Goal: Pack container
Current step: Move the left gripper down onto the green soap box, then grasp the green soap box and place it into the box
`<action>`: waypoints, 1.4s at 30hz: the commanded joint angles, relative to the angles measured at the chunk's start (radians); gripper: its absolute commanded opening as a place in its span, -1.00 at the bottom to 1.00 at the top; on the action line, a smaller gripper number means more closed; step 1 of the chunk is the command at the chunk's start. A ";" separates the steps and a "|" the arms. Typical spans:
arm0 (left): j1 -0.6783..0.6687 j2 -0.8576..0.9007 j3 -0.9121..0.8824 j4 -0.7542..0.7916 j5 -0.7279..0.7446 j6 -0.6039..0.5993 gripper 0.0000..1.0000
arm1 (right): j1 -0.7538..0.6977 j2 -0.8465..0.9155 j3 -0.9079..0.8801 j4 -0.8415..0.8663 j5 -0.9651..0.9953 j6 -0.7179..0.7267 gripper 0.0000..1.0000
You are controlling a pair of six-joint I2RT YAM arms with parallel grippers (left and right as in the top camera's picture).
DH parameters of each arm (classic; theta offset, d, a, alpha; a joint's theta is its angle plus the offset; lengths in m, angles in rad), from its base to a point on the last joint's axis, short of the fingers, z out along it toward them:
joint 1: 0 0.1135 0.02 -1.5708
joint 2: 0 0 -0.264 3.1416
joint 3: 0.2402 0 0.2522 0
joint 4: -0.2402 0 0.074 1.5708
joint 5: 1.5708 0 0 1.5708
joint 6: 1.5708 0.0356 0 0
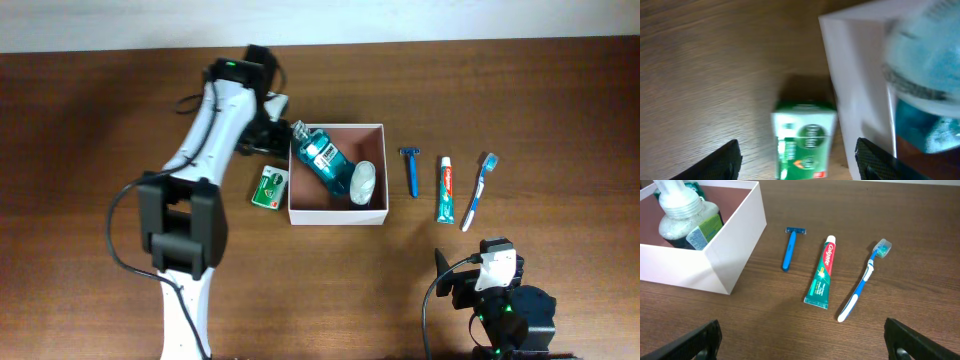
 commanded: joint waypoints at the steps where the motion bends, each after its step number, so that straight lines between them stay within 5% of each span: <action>1: -0.101 -0.026 -0.003 -0.003 -0.051 -0.004 0.51 | -0.008 -0.008 -0.006 -0.001 -0.008 0.008 0.98; 7: -0.122 -0.026 -0.003 -0.054 -0.121 -0.121 0.64 | -0.008 -0.008 -0.006 0.000 -0.008 0.008 0.98; 15: -0.113 -0.026 -0.011 -0.135 -0.122 -0.126 0.65 | -0.008 -0.008 -0.006 -0.001 -0.008 0.008 0.98; 29: -0.060 -0.026 -0.279 0.070 -0.103 -0.125 0.74 | -0.008 -0.008 -0.006 -0.001 -0.008 0.008 0.98; 31: -0.060 -0.026 -0.298 0.087 -0.103 -0.125 0.55 | -0.008 -0.008 -0.006 0.000 -0.008 0.008 0.98; 35: -0.060 -0.031 -0.299 0.085 -0.103 -0.125 -0.26 | -0.008 -0.008 -0.006 0.000 -0.008 0.008 0.98; 42: -0.060 -0.103 -0.158 0.008 -0.104 -0.124 -0.55 | -0.008 -0.008 -0.006 -0.001 -0.008 0.008 0.98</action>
